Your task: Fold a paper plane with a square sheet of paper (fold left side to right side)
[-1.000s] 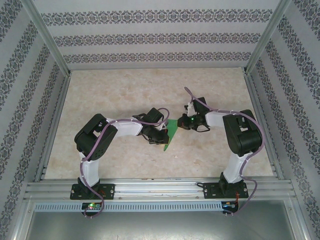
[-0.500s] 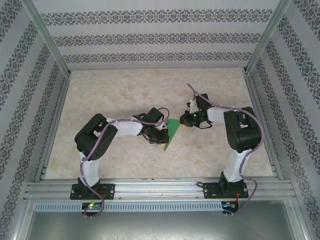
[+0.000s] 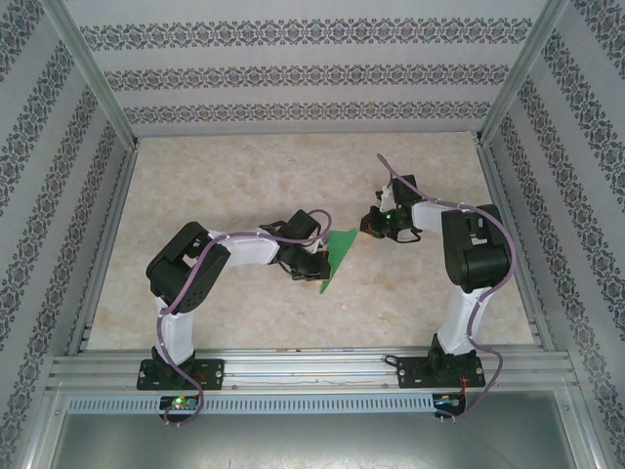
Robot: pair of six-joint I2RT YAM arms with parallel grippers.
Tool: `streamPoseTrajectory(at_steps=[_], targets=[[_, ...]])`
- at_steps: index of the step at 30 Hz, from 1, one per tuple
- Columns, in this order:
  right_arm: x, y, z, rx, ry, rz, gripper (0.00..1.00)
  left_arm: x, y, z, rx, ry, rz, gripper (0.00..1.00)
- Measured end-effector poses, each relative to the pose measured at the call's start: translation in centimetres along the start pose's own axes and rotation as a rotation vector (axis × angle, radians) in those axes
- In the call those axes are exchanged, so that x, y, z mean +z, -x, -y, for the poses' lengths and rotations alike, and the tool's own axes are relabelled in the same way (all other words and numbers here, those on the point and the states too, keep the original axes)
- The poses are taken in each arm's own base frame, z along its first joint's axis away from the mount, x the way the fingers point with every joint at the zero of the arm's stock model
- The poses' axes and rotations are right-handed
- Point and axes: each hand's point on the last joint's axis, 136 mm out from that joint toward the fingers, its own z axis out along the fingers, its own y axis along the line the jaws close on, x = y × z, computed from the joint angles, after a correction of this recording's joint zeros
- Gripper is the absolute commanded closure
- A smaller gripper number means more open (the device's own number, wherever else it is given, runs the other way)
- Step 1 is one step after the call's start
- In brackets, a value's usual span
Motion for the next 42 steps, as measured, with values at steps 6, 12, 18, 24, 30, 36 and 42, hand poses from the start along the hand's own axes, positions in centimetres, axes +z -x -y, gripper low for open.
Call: streamPoseTrajectory(at_steps=[6,12,18,24,30,36,42], targets=[[-0.7,1.0,0.2,0.001,-0.018,0.033,1.00,0.0,0.0,0.0,0.000,0.000,0.000,1.00],[-3.6,1.0,-1.8,-0.039,0.012,0.090,1.00,0.0,0.0,0.0,0.000,0.000,0.000,1.00],[-5.6,-1.2,-3.3,-0.048,0.072,0.095,1.00,0.0,0.0,0.0,0.000,0.000,0.000,1.00],[-5.1,-5.2,-4.7,-0.026,0.126,0.016,1.00,0.0,0.0,0.0,0.000,0.000,0.000,1.00],[-3.6,-7.8,-6.6,-0.015,0.177,-0.046,1.00,0.0,0.0,0.0,0.000,0.000,0.000,1.00],[-2.9,-8.4,-8.4,-0.021,0.210,-0.052,1.00,0.0,0.0,0.0,0.000,0.000,0.000,1.00],[-1.4,-8.8,-8.3,0.001,0.204,-0.078,1.00,0.0,0.0,0.0,0.000,0.000,0.000,1.00]])
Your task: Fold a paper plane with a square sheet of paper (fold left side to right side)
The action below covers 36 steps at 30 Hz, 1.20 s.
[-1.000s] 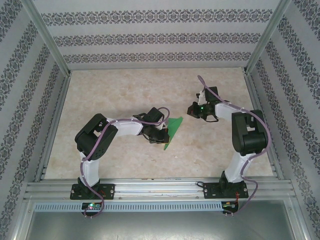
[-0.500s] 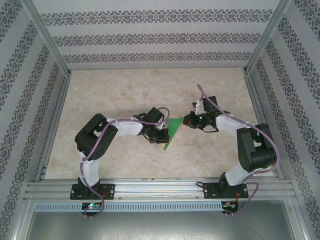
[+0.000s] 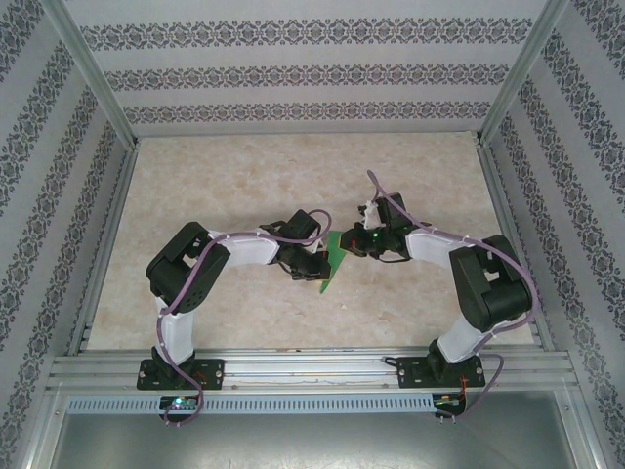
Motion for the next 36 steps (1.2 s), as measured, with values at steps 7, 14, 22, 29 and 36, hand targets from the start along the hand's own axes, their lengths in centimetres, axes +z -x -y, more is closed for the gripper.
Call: streamPoseTrajectory(at_steps=[7,14,22,29,36], targets=[[1.6,-0.8,0.0,0.012,-0.007,-0.042,1.00,0.0,0.0,0.0,0.000,0.000,0.000,1.00],[2.8,-1.6,0.4,0.023,-0.019,-0.075,1.00,0.0,0.0,0.0,0.000,0.000,0.000,1.00],[3.8,-2.2,2.2,0.058,-0.055,-0.103,1.00,0.0,0.0,0.0,0.000,0.000,0.000,1.00],[4.0,-2.0,2.6,0.067,-0.047,-0.105,1.00,-0.1,0.1,0.1,0.000,0.001,0.000,0.95],[3.9,-2.1,2.6,0.064,-0.027,-0.104,1.00,-0.6,0.2,0.1,-0.008,0.027,-0.004,0.92]])
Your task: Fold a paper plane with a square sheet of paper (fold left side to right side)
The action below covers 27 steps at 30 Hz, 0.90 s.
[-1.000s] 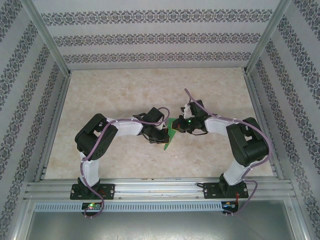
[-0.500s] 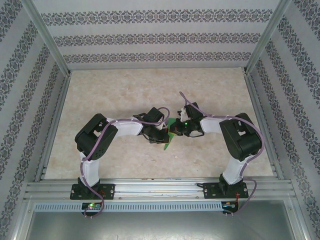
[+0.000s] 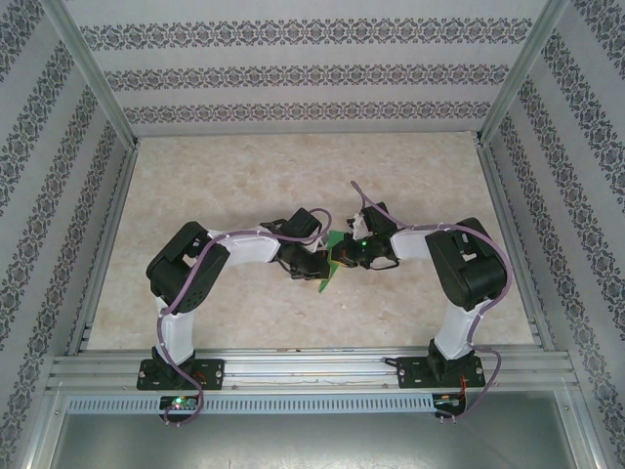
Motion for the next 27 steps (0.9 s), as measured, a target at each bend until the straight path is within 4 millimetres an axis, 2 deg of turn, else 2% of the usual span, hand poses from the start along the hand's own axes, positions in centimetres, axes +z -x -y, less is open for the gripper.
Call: streamPoseTrajectory(at_steps=[4,10,12,19,27], targets=[[0.0,0.0,0.0,-0.002,0.005,0.000,1.00,-1.1,-0.2,0.6,0.001,-0.005,0.002,0.92],[-0.1,0.0,0.1,-0.001,0.013,0.000,1.00,-3.8,0.0,3.9,0.023,-0.115,0.046,0.94],[-0.1,0.0,0.1,-0.001,0.014,-0.002,1.00,-4.1,-0.2,4.5,0.022,-0.147,0.046,0.94],[-0.1,0.0,0.1,-0.005,0.017,-0.004,1.00,-2.5,-1.2,3.7,-0.021,-0.172,-0.008,0.96],[-0.1,0.0,0.1,-0.007,0.017,-0.004,1.00,-1.0,-1.5,2.5,-0.048,-0.155,-0.035,0.95]])
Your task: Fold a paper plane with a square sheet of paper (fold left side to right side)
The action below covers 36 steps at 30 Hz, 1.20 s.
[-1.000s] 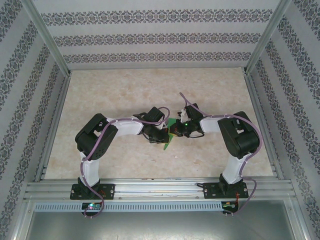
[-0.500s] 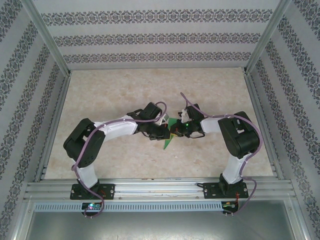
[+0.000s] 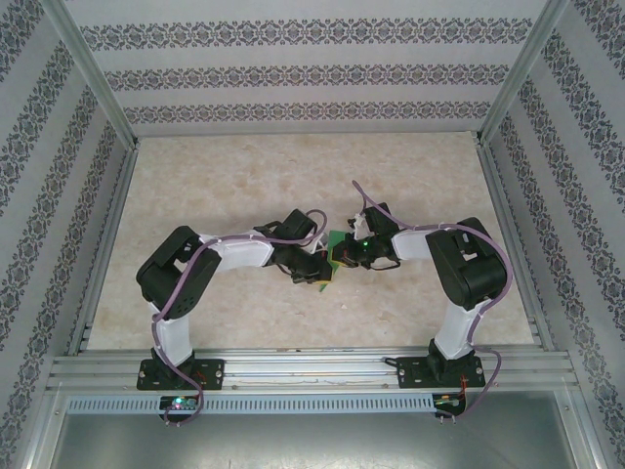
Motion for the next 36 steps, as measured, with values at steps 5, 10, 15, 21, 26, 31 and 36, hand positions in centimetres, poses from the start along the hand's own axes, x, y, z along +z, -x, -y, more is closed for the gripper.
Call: streamPoseTrajectory(at_steps=[5,10,15,21,26,31,36], targets=[[0.0,0.0,0.0,0.000,0.000,0.000,1.00,0.6,-0.1,-0.5,-0.011,-0.002,-0.008,0.95],[0.0,-0.1,0.0,0.001,0.002,-0.003,1.00,1.1,-0.4,-1.3,-0.025,0.001,-0.016,0.96],[0.0,-0.1,0.0,0.000,0.002,-0.003,1.00,1.2,-0.4,-1.4,-0.027,-0.007,-0.013,0.96],[0.0,0.0,0.0,-0.001,0.002,-0.003,1.00,1.3,-0.5,-1.6,-0.033,-0.010,-0.008,0.96],[0.0,-0.1,0.0,-0.007,0.000,-0.005,1.00,1.5,-0.6,-1.7,-0.030,-0.016,-0.003,0.96],[0.0,-0.1,0.0,-0.014,-0.002,-0.007,1.00,1.6,-0.7,-1.9,-0.023,-0.029,0.004,0.96],[0.0,-0.1,0.1,-0.013,-0.007,-0.014,1.00,1.6,-1.0,-1.9,-0.009,-0.042,0.022,0.96]])
